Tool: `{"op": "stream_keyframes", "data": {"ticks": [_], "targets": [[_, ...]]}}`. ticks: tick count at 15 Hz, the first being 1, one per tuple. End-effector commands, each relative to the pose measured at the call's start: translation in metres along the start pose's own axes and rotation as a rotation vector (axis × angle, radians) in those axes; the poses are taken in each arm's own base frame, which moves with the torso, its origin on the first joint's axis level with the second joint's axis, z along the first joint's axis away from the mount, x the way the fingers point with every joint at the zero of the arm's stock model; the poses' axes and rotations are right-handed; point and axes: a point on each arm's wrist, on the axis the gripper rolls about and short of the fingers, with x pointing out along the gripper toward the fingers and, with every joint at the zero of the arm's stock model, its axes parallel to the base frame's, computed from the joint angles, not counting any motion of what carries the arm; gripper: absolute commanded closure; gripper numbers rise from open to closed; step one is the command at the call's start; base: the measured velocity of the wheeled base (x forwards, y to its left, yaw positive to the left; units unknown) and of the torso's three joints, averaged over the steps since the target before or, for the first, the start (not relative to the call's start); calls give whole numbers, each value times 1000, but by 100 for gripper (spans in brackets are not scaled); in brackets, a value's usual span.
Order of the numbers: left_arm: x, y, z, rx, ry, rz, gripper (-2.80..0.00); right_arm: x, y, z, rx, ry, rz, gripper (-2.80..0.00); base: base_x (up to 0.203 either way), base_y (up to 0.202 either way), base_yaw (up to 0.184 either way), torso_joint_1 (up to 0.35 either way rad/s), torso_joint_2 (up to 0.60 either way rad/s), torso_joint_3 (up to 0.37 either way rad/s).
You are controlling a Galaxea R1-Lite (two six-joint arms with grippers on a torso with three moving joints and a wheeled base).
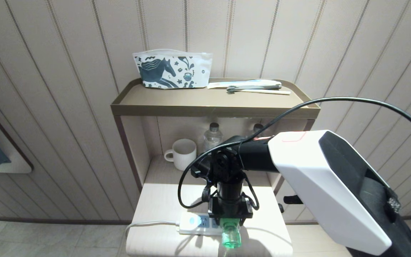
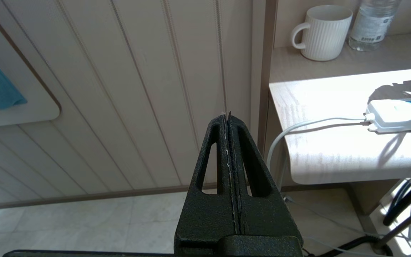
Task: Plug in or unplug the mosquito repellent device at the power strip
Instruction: Insert the plug into the socket
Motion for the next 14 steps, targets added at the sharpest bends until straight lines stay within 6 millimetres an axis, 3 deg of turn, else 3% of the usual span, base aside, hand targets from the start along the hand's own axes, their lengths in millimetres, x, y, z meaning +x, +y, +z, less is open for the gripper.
{"op": "stream_keyframes", "data": {"ticks": [1, 2, 3, 10, 14], "targets": [[0, 0, 0, 1, 2, 0, 0, -5, -1, -1, 4, -4, 2, 0, 0, 0, 0, 0, 0, 0], [0, 0, 0, 1, 0, 0, 0, -8, -1, -1, 5, -20, -1, 0, 0, 0, 0, 0, 0, 0], [0, 0, 0, 1, 0, 0, 0, -8, -1, -1, 5, -26, -9, -280, 0, 0, 0, 0, 0, 0], [0, 0, 0, 1, -1, 0, 0, -20, -1, -3, 2, -50, 15, -280, 0, 0, 0, 0, 0, 0], [0, 0, 0, 1, -1, 0, 0, -52, -6, -4, 10, -122, 89, -280, 0, 0, 0, 0, 0, 0]]}}
